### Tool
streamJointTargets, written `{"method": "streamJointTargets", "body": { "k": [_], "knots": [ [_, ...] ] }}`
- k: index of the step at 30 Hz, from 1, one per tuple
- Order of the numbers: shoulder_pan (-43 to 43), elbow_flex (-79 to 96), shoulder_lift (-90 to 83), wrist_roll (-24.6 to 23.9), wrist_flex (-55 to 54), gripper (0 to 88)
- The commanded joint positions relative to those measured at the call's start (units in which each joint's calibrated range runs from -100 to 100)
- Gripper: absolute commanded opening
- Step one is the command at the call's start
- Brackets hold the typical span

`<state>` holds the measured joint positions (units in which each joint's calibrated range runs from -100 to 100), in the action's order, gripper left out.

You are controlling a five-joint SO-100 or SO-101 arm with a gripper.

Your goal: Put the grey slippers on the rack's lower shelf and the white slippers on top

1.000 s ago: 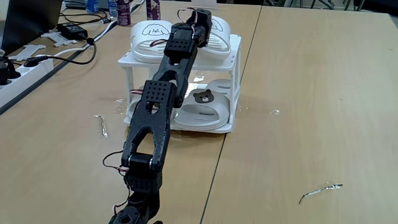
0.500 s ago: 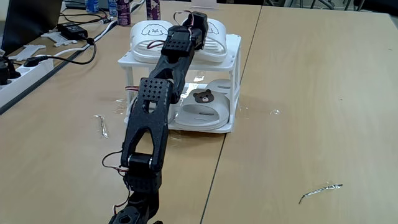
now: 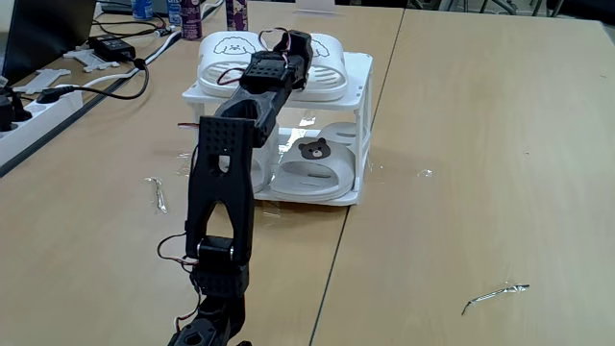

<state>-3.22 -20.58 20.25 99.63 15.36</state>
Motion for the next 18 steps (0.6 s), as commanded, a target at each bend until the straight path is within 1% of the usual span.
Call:
{"method": "streamJointTargets", "body": {
  "k": [1, 13, 14, 15, 16, 18],
  "knots": [
    [0.0, 3.8, -10.4, 0.4, -1.1, 22.2],
    [0.3, 28.8, -35.0, 0.4, -1.3, 20.5],
    [0.3, 30.5, -37.5, 0.4, -1.4, 16.4],
    [0.3, 32.1, -40.8, 0.4, -1.5, 7.8],
    [0.3, 32.9, -43.3, 0.4, -1.5, 1.0],
    [0.3, 34.5, -47.9, 0.4, -1.6, 1.7]
  ]
}}
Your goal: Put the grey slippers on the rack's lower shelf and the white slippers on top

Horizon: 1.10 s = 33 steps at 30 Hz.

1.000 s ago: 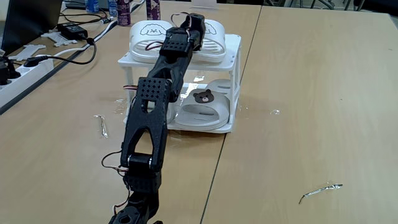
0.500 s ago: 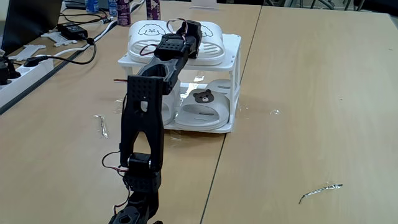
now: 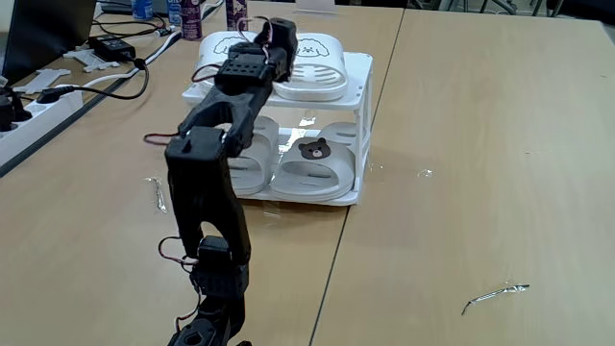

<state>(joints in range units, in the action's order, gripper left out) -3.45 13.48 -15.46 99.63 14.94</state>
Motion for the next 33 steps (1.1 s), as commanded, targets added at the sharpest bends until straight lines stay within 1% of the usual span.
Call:
{"method": "streamJointTargets", "body": {
  "k": [1, 4, 5, 10, 13, 14, 16, 21, 27, 28, 33],
  "knots": [
    [0.6, 2.0, -14.4, 0.4, -3.4, 1.3],
    [0.6, 11.8, -20.1, 0.4, -19.5, 1.1],
    [0.6, 17.5, -21.9, 0.4, -28.6, 1.1],
    [0.6, 41.0, -27.6, 0.4, -64.5, 1.1],
    [0.6, 60.3, -37.0, 0.4, -79.2, 1.1],
    [0.6, 65.5, -41.0, 0.4, -82.4, 1.1],
    [0.6, 74.1, -49.2, 0.4, -86.4, 1.1],
    [0.4, 86.4, -68.1, 0.4, -89.6, 1.1],
    [-0.3, 86.5, -83.1, 0.4, -89.6, 1.1],
    [-0.3, 86.5, -84.0, 0.4, -90.3, 1.1],
    [-2.9, 86.5, -83.4, 0.4, -102.7, 1.1]
  ]
}}
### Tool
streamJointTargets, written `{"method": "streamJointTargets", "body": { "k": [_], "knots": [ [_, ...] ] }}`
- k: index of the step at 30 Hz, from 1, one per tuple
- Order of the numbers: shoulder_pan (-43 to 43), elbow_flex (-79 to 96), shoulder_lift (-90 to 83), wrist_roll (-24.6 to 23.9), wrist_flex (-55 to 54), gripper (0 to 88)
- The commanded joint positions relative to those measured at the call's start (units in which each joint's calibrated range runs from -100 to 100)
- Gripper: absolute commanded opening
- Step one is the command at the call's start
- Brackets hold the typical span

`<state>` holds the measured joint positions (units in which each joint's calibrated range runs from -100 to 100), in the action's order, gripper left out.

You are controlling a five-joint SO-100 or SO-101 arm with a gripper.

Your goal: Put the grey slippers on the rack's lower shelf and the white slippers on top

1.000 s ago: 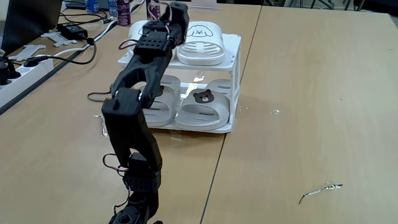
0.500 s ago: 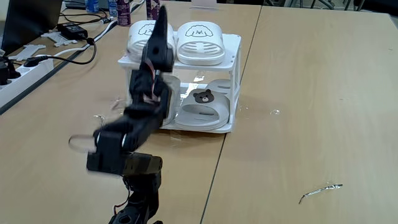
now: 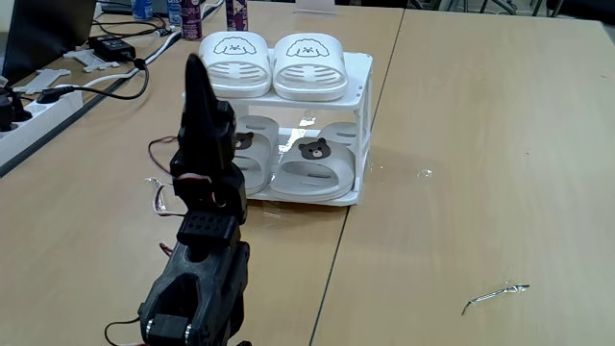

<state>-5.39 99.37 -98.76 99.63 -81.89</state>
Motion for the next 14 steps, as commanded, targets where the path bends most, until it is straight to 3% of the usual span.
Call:
{"method": "streamJointTargets", "body": {
  "k": [1, 5, 14],
  "knots": [
    [-0.9, 0.6, -0.2, 0.4, -8.5, 1.1],
    [-1.1, 0.6, -0.2, 0.4, -17.7, 1.1],
    [-1.0, 0.6, -0.1, 0.4, -17.8, 1.1]
  ]
}}
